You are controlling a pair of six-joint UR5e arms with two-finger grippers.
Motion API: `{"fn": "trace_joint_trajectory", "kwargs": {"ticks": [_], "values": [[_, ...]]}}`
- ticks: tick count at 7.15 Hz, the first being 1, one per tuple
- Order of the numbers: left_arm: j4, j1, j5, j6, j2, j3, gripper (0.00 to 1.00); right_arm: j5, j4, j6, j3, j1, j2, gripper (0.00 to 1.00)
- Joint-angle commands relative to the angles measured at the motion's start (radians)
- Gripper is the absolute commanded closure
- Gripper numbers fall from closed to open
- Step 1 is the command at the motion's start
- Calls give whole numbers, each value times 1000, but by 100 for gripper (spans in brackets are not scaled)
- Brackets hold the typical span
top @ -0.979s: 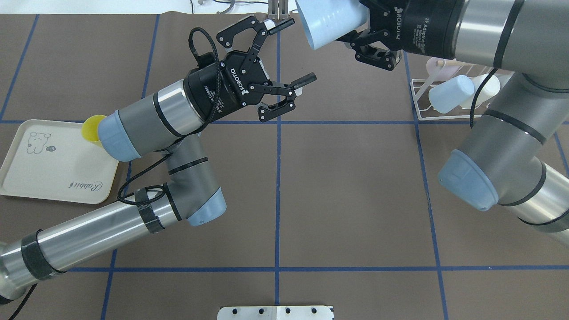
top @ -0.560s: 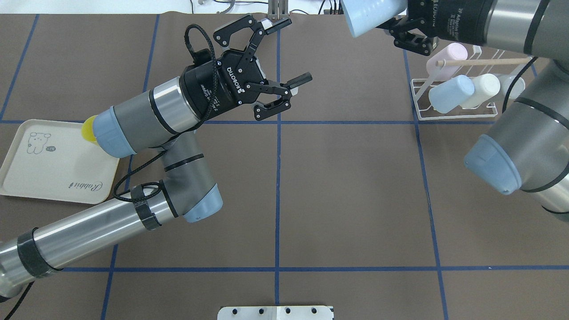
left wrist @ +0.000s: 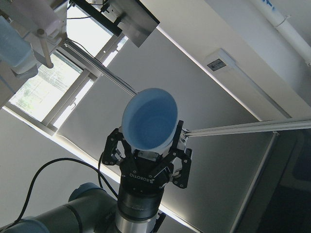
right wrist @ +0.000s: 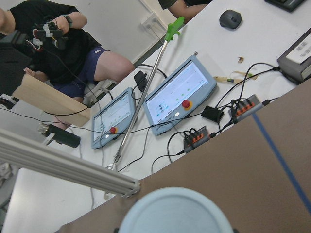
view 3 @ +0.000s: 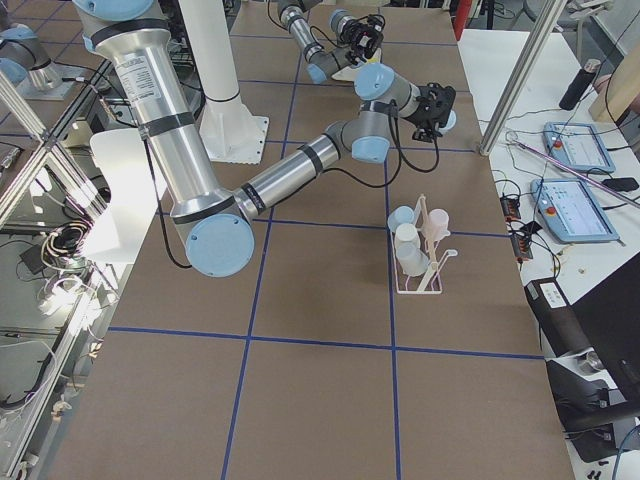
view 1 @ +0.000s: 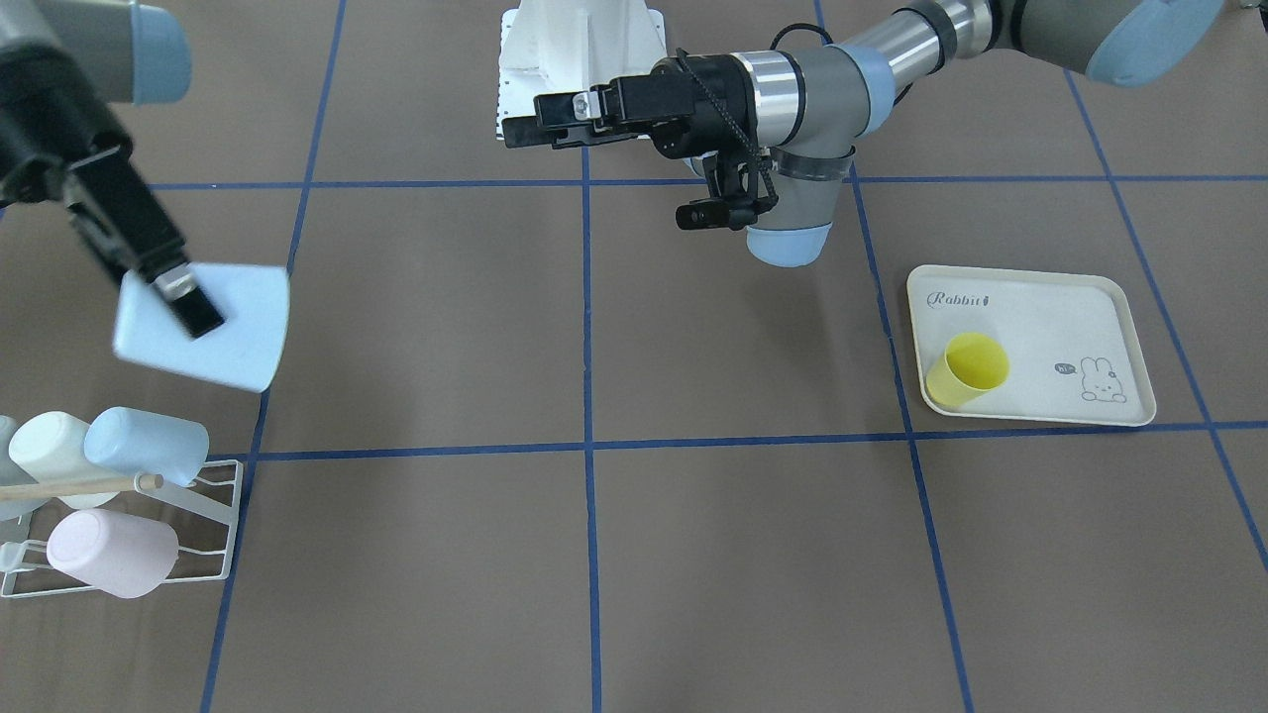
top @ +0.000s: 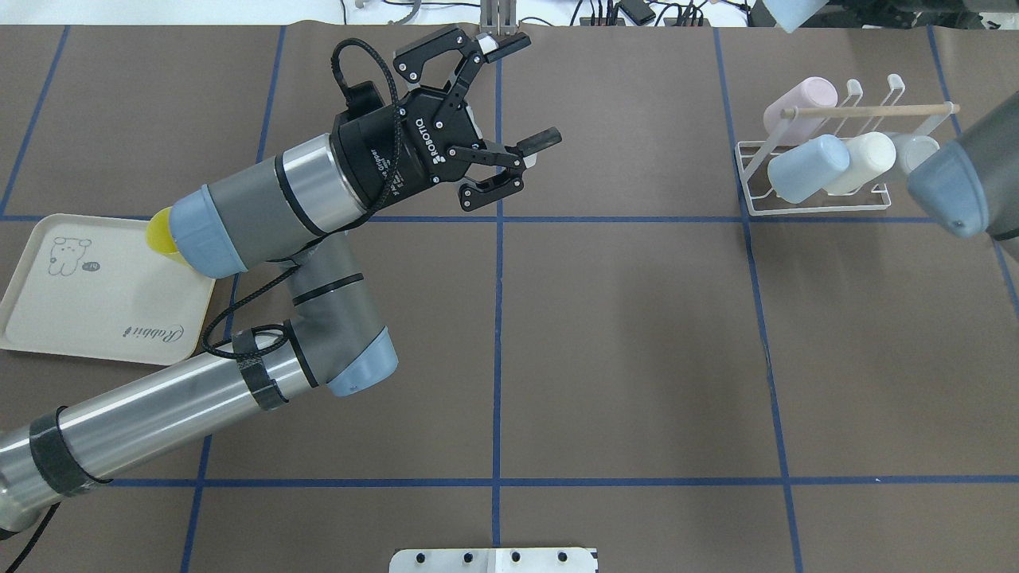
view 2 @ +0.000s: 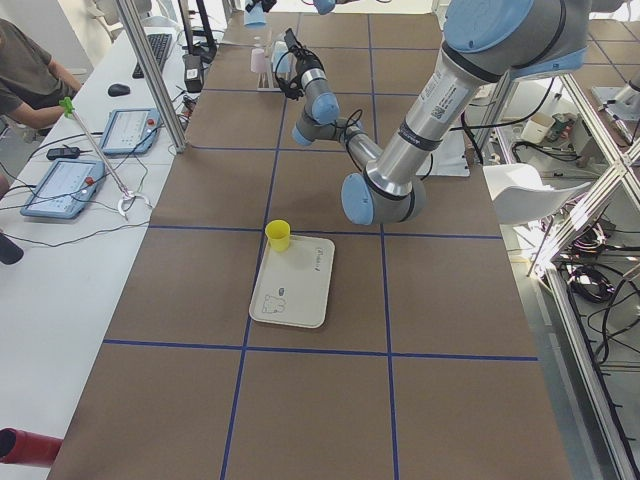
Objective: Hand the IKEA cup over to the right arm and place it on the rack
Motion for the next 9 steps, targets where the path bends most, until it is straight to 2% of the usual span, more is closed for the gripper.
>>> {"fn": "trace_joint_trajectory", "kwargs": {"ticks": [1,3,6,9], "values": [[69,-6,-2,95,0,0,9,24,-154,-423,-102,71,14,100],[109,-23,-28,151,0,0,8,24,-264,-677,-150,84,8,100],[160,-30,-28,152,-3,2,8,24,-283,-692,-285,79,49,100],[163,-27,-28,152,-5,2,5,24,-280,-680,-291,55,57,100]]}}
